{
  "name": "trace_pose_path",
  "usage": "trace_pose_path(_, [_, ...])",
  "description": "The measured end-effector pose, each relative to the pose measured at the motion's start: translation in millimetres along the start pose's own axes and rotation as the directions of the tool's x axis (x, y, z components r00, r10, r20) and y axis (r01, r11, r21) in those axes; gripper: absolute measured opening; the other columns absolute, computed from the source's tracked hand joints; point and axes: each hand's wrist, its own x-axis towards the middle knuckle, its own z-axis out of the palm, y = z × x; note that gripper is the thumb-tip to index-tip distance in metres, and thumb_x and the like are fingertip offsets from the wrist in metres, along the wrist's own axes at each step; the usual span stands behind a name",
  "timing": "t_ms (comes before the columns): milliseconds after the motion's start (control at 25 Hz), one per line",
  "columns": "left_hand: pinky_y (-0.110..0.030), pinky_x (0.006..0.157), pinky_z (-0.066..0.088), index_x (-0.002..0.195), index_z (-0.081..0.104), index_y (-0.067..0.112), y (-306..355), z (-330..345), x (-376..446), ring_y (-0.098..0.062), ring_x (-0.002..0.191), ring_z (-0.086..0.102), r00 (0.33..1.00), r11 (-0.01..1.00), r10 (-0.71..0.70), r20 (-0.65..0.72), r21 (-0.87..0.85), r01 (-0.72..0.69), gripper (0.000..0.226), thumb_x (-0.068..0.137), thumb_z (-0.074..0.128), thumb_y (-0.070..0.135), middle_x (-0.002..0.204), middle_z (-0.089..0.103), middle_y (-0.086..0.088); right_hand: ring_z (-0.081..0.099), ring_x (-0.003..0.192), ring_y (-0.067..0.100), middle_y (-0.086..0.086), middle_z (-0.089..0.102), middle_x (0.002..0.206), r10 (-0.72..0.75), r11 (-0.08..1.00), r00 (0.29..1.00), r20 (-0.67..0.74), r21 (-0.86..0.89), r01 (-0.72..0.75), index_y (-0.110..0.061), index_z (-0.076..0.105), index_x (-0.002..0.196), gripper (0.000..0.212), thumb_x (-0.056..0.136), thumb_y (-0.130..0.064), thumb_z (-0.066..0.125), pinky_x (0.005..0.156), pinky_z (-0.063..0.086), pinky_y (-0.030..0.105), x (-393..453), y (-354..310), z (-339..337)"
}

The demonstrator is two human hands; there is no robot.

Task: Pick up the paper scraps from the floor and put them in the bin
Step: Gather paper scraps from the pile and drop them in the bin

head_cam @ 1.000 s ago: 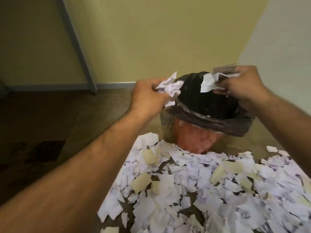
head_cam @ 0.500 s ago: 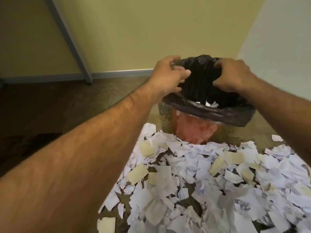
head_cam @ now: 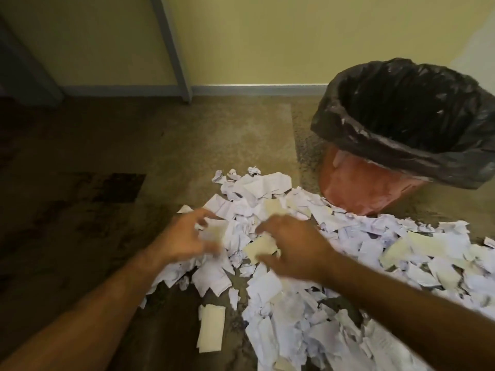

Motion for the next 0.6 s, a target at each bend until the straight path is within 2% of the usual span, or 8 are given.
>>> trace_pose_path(40, [-0.036,0.086,0.055,0.137,0.039,0.043,-25,13,-10,-0.022,0.12,0.054,0.998,0.989,-0.03,0.061,0.144,0.021,0.096,0.057,0.091,0.042,0.141,0.042,0.004,0.05,0.117,0.018,0.0,0.052,0.136,-0.01,0.999,0.99,0.139,-0.038,0.015,-0.028,0.044,0.137,0.065,0.083,-0.058,0.062,0.098,0.046,0.041,-4,-9,24])
trace_pose_path(120, [-0.049,0.102,0.045,0.144,0.009,0.057,-61,42,-23,-0.028,0.143,0.024,0.985,0.886,-0.039,0.169,0.461,-0.044,0.126,0.047,0.089,0.058,0.161,0.004,0.007,0.037,0.132,0.027,0.006,0.036,0.15,-0.032,0.989,0.937,0.347,-0.125,0.08,-0.028,0.025,0.148,0.091,0.075,-0.066,0.066,0.104,0.042,0.049,-12,-22,61])
trace_pose_path(200, [-0.06,0.105,0.038,0.139,-0.017,0.062,-79,68,-28,-0.035,0.148,-0.002,0.977,0.758,0.011,0.211,0.635,-0.146,0.143,0.044,0.089,0.059,0.157,-0.031,0.009,0.026,0.139,0.037,0.012,0.02,0.158,-0.025,0.969,0.885,0.466,-0.206,0.135,-0.029,0.012,0.151,0.112,0.066,-0.071,0.071,0.105,0.039,0.054,-16,-26,86])
trace_pose_path(280, [-0.062,0.105,0.038,0.136,-0.028,0.06,-83,87,-30,-0.04,0.146,-0.016,0.974,0.673,0.069,0.217,0.711,-0.206,0.15,0.045,0.091,0.057,0.149,-0.046,0.005,0.023,0.139,0.044,0.015,0.011,0.159,0.009,0.947,0.872,0.489,-0.284,0.15,-0.03,0.009,0.15,0.12,0.06,-0.071,0.076,0.1,0.042,0.054,-16,-28,104])
trace_pose_path(400, [-0.065,0.106,0.032,0.143,-0.019,0.054,-77,102,-30,-0.04,0.146,-0.017,0.949,0.607,0.107,0.296,0.737,-0.298,0.144,0.05,0.091,0.051,0.152,-0.042,0.001,0.019,0.139,0.051,0.018,0.002,0.159,0.082,0.921,0.873,0.481,-0.371,0.118,-0.029,0.007,0.15,0.12,0.061,-0.066,0.079,0.096,0.047,0.053,-19,-23,124])
trace_pose_path(480, [-0.061,0.109,0.03,0.146,-0.004,0.051,-76,104,-31,-0.039,0.147,-0.006,0.94,0.615,0.071,0.333,0.728,-0.304,0.13,0.057,0.089,0.046,0.16,-0.023,-0.002,0.02,0.138,0.052,0.018,0.002,0.159,0.107,0.919,0.874,0.474,-0.384,0.095,-0.029,0.007,0.15,0.117,0.064,-0.06,0.081,0.093,0.049,0.052,-19,-23,131])
trace_pose_path(600, [-0.052,0.105,0.038,0.145,0.017,0.045,-80,107,-37,-0.035,0.141,0.015,0.947,0.618,0.099,0.306,0.727,-0.3,0.107,0.064,0.086,0.039,0.159,0.008,-0.003,0.028,0.135,0.044,0.017,0.015,0.156,0.114,0.936,0.883,0.456,-0.347,0.059,-0.027,0.018,0.149,0.093,0.078,-0.042,0.077,0.094,0.049,0.048,-18,-26,130])
